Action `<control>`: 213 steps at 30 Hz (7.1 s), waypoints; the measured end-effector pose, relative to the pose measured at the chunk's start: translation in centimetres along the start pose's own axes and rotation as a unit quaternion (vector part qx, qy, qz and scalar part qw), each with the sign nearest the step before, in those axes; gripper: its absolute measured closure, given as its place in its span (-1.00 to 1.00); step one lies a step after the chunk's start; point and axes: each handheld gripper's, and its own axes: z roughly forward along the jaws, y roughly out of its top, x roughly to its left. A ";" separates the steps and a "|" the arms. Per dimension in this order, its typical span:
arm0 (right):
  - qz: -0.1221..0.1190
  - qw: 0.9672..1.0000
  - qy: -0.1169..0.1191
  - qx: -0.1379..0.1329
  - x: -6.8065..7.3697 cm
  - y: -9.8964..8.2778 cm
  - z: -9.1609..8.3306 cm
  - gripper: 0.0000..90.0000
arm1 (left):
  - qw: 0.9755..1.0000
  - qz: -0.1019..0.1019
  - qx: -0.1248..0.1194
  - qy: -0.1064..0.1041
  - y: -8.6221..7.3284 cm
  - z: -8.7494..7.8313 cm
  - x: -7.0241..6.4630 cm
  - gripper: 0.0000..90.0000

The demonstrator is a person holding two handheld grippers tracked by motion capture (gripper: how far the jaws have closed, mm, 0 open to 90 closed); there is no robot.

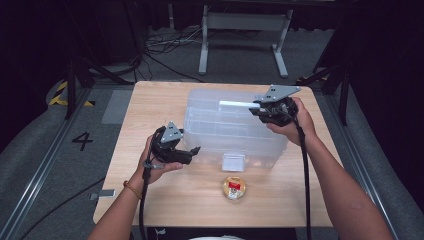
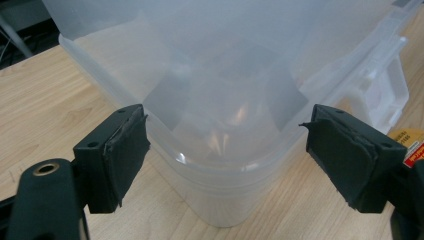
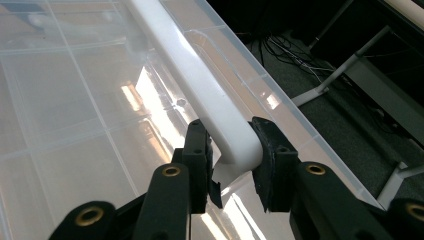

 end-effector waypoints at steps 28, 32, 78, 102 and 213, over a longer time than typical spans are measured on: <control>0.006 1.000 0.009 0.008 -0.2 -0.1 -0.2 0.59 | 1.000 0.015 -0.006 -0.006 -0.6 -0.8 0.0 -0.42; 0.000 1.000 0.010 0.009 -0.3 0.0 -0.2 0.59 | 0.999 0.034 0.020 0.007 -1.1 -1.5 0.0 -0.40; 0.045 0.998 0.021 0.048 -3.7 2.9 0.5 0.57 | 0.994 0.019 0.095 -0.041 -8.5 -0.3 0.6 0.25; 0.064 0.995 0.037 0.064 -5.7 4.1 1.3 0.55 | 0.999 0.036 -0.024 -0.002 -1.4 -3.9 0.6 1.00; 0.071 0.988 -0.040 -0.130 -1.7 -13.3 -5.7 0.21 | 0.998 0.056 -0.032 0.019 3.4 -3.0 1.1 0.98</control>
